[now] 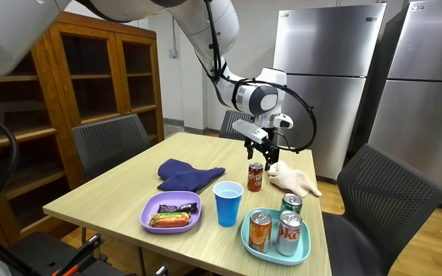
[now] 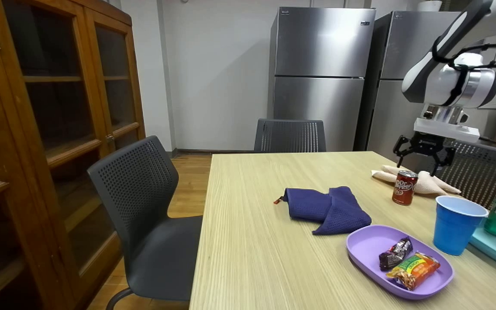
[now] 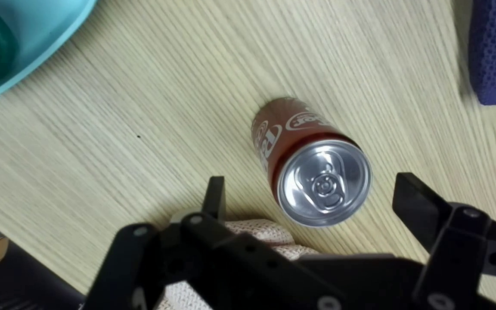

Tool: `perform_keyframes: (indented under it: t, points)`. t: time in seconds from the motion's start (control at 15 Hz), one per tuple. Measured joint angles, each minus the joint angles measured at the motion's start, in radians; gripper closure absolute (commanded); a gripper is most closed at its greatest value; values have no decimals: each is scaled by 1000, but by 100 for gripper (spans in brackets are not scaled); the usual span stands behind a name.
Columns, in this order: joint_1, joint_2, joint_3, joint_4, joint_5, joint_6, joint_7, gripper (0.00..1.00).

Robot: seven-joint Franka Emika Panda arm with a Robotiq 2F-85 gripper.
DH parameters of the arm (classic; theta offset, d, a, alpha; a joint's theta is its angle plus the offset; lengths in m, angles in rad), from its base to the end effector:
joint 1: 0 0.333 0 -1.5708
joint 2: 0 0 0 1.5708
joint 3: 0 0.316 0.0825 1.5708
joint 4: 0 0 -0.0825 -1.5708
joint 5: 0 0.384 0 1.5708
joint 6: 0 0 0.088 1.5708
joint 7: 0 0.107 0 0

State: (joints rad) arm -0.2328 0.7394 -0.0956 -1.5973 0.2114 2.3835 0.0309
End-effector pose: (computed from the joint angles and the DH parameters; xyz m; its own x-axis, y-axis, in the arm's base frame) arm 0.6673 -0.2156 0.2033 0.8839 -0.4655 0.0444 -0.4606 -0.8831 -0.0898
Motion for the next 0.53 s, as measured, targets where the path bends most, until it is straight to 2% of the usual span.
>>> perform_keyframes:
  t: [0.53]
  points:
    - [22,63,-21,48,-18,0,48,0]
